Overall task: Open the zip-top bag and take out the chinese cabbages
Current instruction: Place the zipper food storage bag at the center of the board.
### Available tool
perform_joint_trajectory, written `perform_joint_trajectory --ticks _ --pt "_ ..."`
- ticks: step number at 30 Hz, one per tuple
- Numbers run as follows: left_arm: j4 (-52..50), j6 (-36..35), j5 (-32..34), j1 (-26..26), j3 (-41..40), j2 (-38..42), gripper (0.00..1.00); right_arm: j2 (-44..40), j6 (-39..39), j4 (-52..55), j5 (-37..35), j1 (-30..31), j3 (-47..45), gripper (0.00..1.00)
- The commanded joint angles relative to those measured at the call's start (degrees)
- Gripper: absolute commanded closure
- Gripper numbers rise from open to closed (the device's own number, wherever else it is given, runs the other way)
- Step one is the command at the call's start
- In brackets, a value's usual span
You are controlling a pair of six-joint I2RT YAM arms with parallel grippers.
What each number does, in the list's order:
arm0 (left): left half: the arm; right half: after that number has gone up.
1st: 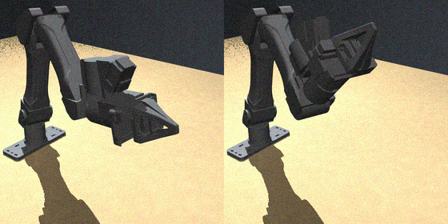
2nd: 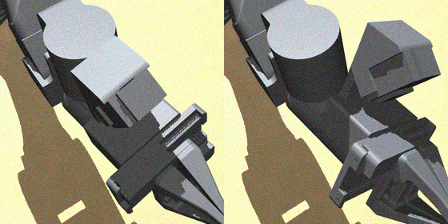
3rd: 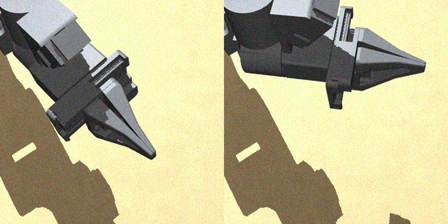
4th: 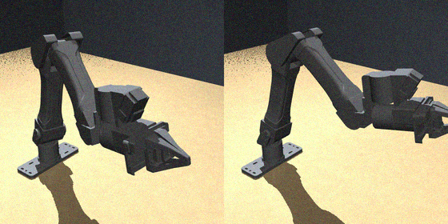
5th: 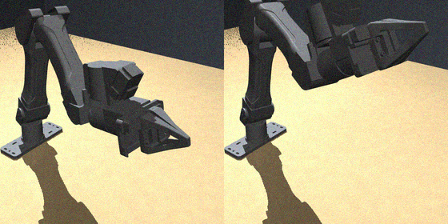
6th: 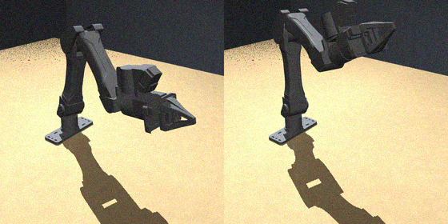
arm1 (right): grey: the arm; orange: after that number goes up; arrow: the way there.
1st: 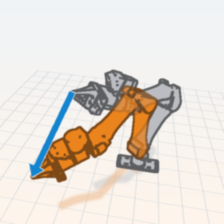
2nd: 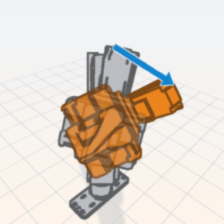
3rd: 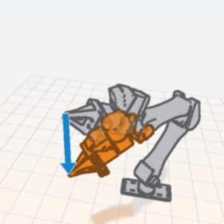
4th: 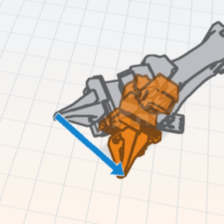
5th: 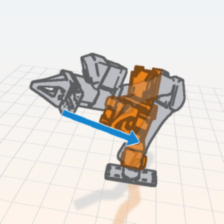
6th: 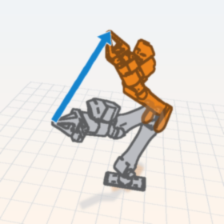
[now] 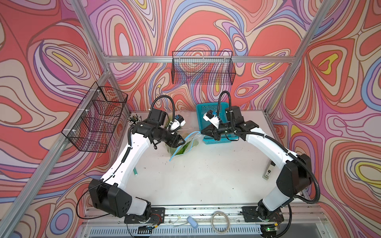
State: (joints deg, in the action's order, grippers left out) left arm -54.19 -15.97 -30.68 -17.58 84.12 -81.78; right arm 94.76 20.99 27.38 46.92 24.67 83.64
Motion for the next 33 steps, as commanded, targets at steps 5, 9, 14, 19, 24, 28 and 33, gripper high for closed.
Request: perform_joint_trajectory --ticks 5,9,14,19,24,28,33 --pt "-0.7 -0.6 0.8 -1.0 -1.4 -1.8 0.52 0.2 1.6 -0.5 1.6 -0.1 1.1 1.0" --pt "-0.7 -0.4 0.0 -1.7 -1.3 -2.9 0.6 0.3 1.6 0.0 1.5 -0.2 1.4 1.0" --pt "-0.4 0.1 -0.6 -2.1 -1.3 -3.4 0.82 0.5 1.6 0.1 1.5 -0.2 1.5 1.0" --pt "-0.2 0.5 -0.7 -2.3 -1.2 -3.0 0.96 0.8 1.5 0.1 1.6 -0.1 1.6 1.0" --pt "0.0 0.7 -1.4 -2.4 -1.0 -2.6 1.0 1.0 1.4 0.1 1.7 -0.1 1.6 1.0" --pt "0.4 1.5 -1.8 -2.4 -1.1 -2.0 1.0 1.2 1.0 0.0 1.5 -0.2 1.7 1.0" --pt "0.7 5.1 -1.2 -2.5 -0.5 -1.0 1.0 0.8 -0.9 -1.2 -0.4 -0.2 1.6 0.59"
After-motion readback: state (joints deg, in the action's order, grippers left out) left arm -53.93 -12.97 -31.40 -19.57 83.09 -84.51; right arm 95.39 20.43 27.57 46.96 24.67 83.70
